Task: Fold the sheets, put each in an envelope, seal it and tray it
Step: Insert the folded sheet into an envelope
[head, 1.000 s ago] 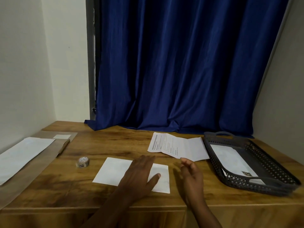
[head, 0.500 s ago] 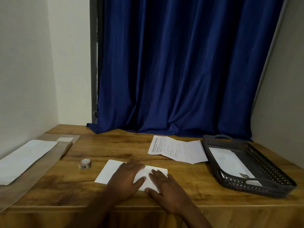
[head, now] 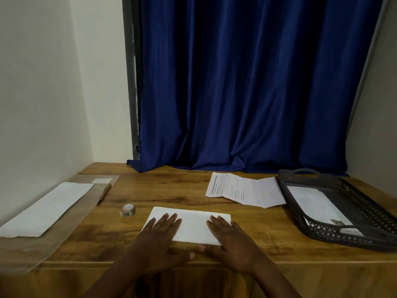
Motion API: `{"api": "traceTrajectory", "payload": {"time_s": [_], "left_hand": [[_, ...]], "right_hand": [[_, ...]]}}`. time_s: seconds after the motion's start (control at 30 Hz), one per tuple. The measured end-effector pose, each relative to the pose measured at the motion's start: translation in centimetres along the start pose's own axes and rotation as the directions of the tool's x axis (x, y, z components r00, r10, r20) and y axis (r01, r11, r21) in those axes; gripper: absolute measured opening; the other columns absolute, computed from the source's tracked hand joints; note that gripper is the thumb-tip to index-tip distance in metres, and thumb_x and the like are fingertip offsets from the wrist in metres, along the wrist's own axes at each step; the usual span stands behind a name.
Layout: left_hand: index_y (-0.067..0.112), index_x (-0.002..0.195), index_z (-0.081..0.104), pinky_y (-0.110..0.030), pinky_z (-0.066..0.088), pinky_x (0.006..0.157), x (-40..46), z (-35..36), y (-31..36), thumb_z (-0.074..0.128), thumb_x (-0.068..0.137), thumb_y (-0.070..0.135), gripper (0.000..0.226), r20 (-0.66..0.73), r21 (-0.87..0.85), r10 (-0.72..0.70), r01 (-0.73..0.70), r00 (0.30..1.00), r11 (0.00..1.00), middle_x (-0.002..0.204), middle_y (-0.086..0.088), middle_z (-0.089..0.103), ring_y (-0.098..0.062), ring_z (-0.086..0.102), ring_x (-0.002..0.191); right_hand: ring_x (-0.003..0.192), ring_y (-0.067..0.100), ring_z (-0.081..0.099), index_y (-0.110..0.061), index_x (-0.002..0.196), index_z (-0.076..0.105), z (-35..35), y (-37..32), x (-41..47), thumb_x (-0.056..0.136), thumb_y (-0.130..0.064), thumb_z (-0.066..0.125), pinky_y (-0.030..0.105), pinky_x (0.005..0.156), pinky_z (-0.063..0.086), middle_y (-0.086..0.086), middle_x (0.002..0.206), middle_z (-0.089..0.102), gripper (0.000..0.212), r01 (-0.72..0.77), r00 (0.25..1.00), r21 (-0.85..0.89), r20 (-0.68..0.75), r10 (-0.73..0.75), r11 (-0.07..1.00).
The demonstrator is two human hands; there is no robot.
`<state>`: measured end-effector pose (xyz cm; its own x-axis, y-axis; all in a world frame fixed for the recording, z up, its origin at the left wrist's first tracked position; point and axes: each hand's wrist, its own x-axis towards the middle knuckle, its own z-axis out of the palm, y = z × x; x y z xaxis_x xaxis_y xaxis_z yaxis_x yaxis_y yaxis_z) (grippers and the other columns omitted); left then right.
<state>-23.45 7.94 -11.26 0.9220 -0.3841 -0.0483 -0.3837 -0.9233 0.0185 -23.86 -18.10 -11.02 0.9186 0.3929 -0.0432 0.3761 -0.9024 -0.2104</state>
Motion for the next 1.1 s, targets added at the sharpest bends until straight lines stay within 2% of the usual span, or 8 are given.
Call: {"api": "traceTrajectory", "payload": {"time_s": [0.17, 0.37, 0.5, 0.63, 0.77, 0.87, 0.97, 1.1], "left_hand": [[0.035, 0.160, -0.005, -0.044, -0.003, 0.126, -0.6, 0.3, 0.0, 0.020, 0.072, 0.101, 0.113, -0.021, -0.050, -0.002, 0.001, 1.000, 0.999, 0.167, 0.012, -0.014, -0.010, -0.015, 0.154], [0.052, 0.154, 0.016, -0.029, 0.004, 0.121, -3.6, 0.7, -1.2, 0.045, 0.073, 0.093, 0.096, -0.172, -0.109, 0.091, -0.111, 0.981, 0.988, 0.158, 0.035, -0.002, 0.004, 0.000, 0.150], [0.066, 0.135, 0.041, -0.026, 0.023, 0.119, -6.2, 1.6, -3.3, 0.055, 0.077, 0.080, 0.062, -0.325, -0.227, 0.071, -0.151, 0.943, 0.962, 0.144, 0.049, 0.028, 0.014, 0.022, 0.142], [0.063, 0.119, 0.061, -0.026, 0.044, 0.103, -8.1, 0.9, -4.3, 0.066, 0.082, 0.057, 0.038, -0.410, -0.361, 0.007, -0.170, 0.912, 0.917, 0.128, 0.044, 0.053, 0.012, 0.049, 0.123], [0.047, 0.100, 0.074, -0.025, 0.057, 0.082, -7.9, -0.9, -3.2, 0.076, 0.090, 0.025, 0.024, -0.509, -0.619, -0.184, -0.209, 0.841, 0.757, 0.100, 0.029, 0.071, 0.004, 0.066, 0.098], [0.040, 0.103, 0.066, -0.026, 0.062, 0.068, -5.5, -2.7, -2.3, 0.076, 0.087, 0.014, 0.031, -0.473, -0.823, -0.439, -0.206, 0.764, 0.529, 0.087, 0.022, 0.075, -0.004, 0.072, 0.086], [0.042, 0.125, 0.054, -0.035, 0.061, 0.071, -2.3, -3.0, -2.5, 0.080, 0.085, 0.025, 0.051, -0.429, -0.870, -0.508, -0.190, 0.747, 0.456, 0.093, -0.002, 0.073, -0.021, 0.071, 0.088], [0.025, 0.144, 0.041, -0.009, 0.042, 0.064, -0.1, -0.9, -2.5, 0.081, 0.084, 0.027, 0.072, -0.447, -0.722, -0.434, -0.029, 0.783, 0.691, 0.090, 0.014, 0.062, 0.001, 0.060, 0.079]], "right_hand": [[0.155, 0.007, -0.006, -0.037, 0.160, -0.001, 0.1, 0.2, -0.4, 0.072, -0.098, 0.011, 0.043, 0.127, -0.002, -0.016, 0.168, -0.007, 0.109, 0.023, 1.000, -0.019, 0.018, -0.023, 1.000], [0.147, -0.008, -0.007, -0.049, 0.157, 0.009, 1.1, 1.7, -3.3, 0.083, -0.087, 0.039, 0.033, 0.127, -0.001, -0.031, 0.159, -0.006, 0.088, 0.103, 0.991, -0.049, -0.075, -0.107, 0.993], [0.143, -0.013, 0.030, -0.062, 0.137, 0.047, 3.0, 4.1, -5.0, 0.086, -0.056, 0.064, 0.031, 0.124, 0.021, -0.039, 0.150, 0.035, 0.054, 0.253, 0.920, 0.162, -0.345, -0.186, 0.954], [0.120, 0.002, 0.063, -0.043, 0.108, 0.077, 1.7, 3.7, -6.1, 0.084, -0.040, 0.076, 0.032, 0.112, 0.042, -0.020, 0.121, 0.072, 0.024, 0.274, 0.916, 0.581, -0.401, -0.023, 0.766], [0.078, 0.025, 0.073, -0.017, 0.090, 0.081, -2.0, 2.0, -5.7, 0.085, -0.018, 0.075, 0.039, 0.068, 0.057, 0.009, 0.084, 0.078, 0.008, 0.239, 0.909, 0.806, -0.381, 0.167, 0.542], [0.078, 0.009, 0.075, -0.018, 0.100, 0.072, -3.6, 1.0, -3.9, 0.089, -0.007, 0.071, 0.021, 0.058, 0.057, -0.009, 0.085, 0.079, 0.015, 0.266, 0.855, 0.858, -0.420, 0.303, 0.440], [0.090, 0.003, 0.073, -0.021, 0.118, 0.064, -3.4, 1.4, -1.4, 0.090, -0.015, 0.074, 0.020, 0.068, 0.059, -0.014, 0.104, 0.075, 0.031, 0.234, 0.830, 0.827, -0.443, 0.338, 0.511], [0.097, 0.002, 0.066, -0.030, 0.132, 0.057, -0.7, 3.5, 1.1, 0.083, -0.045, 0.078, 0.030, 0.084, 0.060, -0.018, 0.113, 0.069, 0.056, -0.076, 0.823, 0.569, -0.427, 0.374, 0.819]]}}
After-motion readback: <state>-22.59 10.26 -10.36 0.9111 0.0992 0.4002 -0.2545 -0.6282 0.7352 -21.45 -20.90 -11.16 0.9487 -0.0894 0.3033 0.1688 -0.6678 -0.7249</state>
